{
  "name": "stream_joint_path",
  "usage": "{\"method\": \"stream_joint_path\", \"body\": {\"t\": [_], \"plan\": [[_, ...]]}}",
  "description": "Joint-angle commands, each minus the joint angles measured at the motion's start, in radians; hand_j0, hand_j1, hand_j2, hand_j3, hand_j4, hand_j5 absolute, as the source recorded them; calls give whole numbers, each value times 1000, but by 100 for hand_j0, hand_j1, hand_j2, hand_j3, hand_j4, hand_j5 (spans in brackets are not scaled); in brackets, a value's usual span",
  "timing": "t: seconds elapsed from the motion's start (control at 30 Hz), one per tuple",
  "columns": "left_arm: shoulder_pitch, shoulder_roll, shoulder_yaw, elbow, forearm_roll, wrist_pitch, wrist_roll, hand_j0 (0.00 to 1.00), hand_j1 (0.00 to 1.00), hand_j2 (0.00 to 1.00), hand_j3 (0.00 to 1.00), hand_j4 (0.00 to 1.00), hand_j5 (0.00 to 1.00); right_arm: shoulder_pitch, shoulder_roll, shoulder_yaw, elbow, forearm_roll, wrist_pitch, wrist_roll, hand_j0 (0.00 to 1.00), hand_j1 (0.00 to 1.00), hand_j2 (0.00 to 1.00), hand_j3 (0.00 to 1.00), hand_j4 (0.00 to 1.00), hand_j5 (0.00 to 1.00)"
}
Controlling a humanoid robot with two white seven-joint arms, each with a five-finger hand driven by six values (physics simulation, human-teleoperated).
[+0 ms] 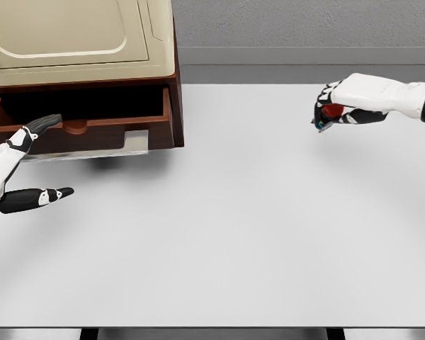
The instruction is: Open the cabinet drawer with left arm, and place a switch into the drawer with right arm
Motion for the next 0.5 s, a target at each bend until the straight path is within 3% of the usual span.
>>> {"method": "stream_joint_path", "body": {"t": [0.0, 0.2, 0.47], "plan": [[0, 1, 0, 0, 7, 2, 0, 100, 100, 100, 100, 100, 100, -3, 2, -1, -24, -11, 3, -1, 44, 44, 44, 44, 44, 44], [0, 1, 0, 0, 7, 2, 0, 100, 100, 100, 100, 100, 100, -15, 5, -1, -68, -19, 3, -2, 45, 45, 45, 45, 45, 45], [3, -1, 0, 0, 10, 2, 0, 100, 100, 100, 100, 100, 100, -41, 71, 2, -82, -17, 3, -1, 45, 45, 45, 45, 45, 45]]}}
